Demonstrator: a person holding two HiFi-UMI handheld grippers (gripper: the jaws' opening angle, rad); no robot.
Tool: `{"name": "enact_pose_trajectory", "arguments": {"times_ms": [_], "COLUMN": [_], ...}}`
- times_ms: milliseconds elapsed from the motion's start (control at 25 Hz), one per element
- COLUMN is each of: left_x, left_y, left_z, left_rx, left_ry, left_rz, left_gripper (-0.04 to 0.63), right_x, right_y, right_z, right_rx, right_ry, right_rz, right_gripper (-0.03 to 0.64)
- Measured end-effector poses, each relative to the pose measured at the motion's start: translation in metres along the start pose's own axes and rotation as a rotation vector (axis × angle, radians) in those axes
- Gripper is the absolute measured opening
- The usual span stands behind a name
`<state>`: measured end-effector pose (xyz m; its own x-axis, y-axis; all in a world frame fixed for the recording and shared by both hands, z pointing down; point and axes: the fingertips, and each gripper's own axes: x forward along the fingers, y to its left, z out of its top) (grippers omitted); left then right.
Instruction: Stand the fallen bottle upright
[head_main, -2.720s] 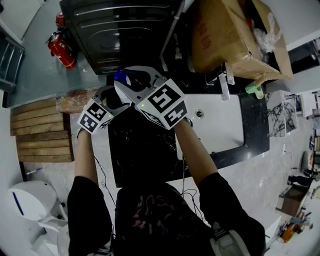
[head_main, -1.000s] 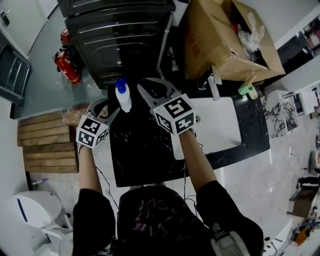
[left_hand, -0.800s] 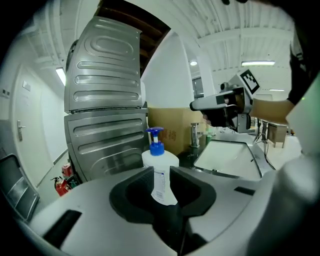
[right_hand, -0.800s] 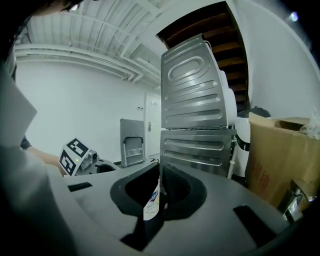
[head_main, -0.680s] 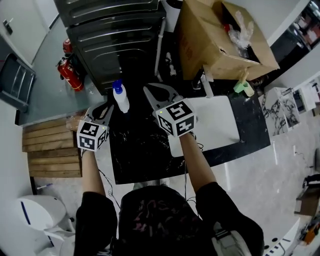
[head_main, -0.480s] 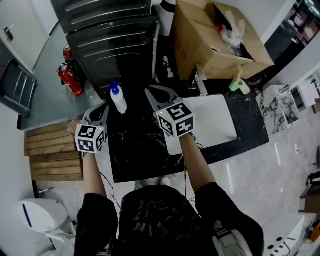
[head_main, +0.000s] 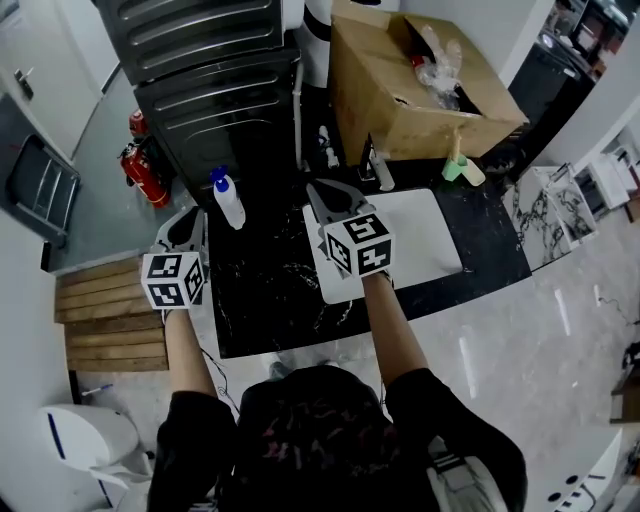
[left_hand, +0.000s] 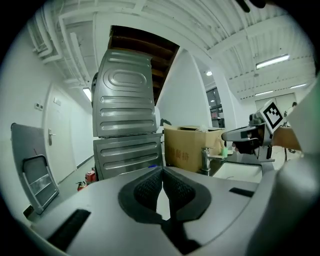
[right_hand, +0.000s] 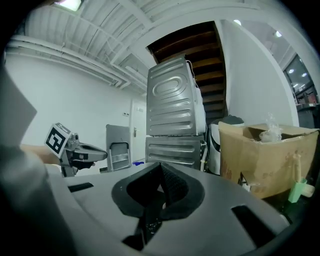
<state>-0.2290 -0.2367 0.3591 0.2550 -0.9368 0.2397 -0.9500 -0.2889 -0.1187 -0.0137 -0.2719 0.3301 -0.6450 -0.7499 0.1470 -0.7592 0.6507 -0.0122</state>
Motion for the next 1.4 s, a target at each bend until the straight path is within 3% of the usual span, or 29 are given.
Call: {"name": "enact_pose_trajectory", "arguments": {"times_ms": [560, 1000, 1400], "left_x": [-0.040, -0.057, -0.067], "left_y": [-0.028, -0.048, -0.062], "left_z": [0.036, 0.019, 0.001], "left_rx": [-0.020, -0.031, -0.058], "left_ry": [-0.086, -0.081, -0.066], "left_rz": [0.100, 0.127, 0.147], "left_gripper": [0.017, 0.017, 0.016], "right_x": [-0.056, -0.074, -0.080], "right_y": [-0.038, -0.051, -0.052], "right_z": [-0.020, -0.021, -0.033], "right_rx": [-0.019, -0.033, -0.046], "right_ry": [0.005, -0.025, 0.002], "right_rz": [-0.077, -0.117, -0.097], "right_gripper": [0.015, 0.014, 0.014]}}
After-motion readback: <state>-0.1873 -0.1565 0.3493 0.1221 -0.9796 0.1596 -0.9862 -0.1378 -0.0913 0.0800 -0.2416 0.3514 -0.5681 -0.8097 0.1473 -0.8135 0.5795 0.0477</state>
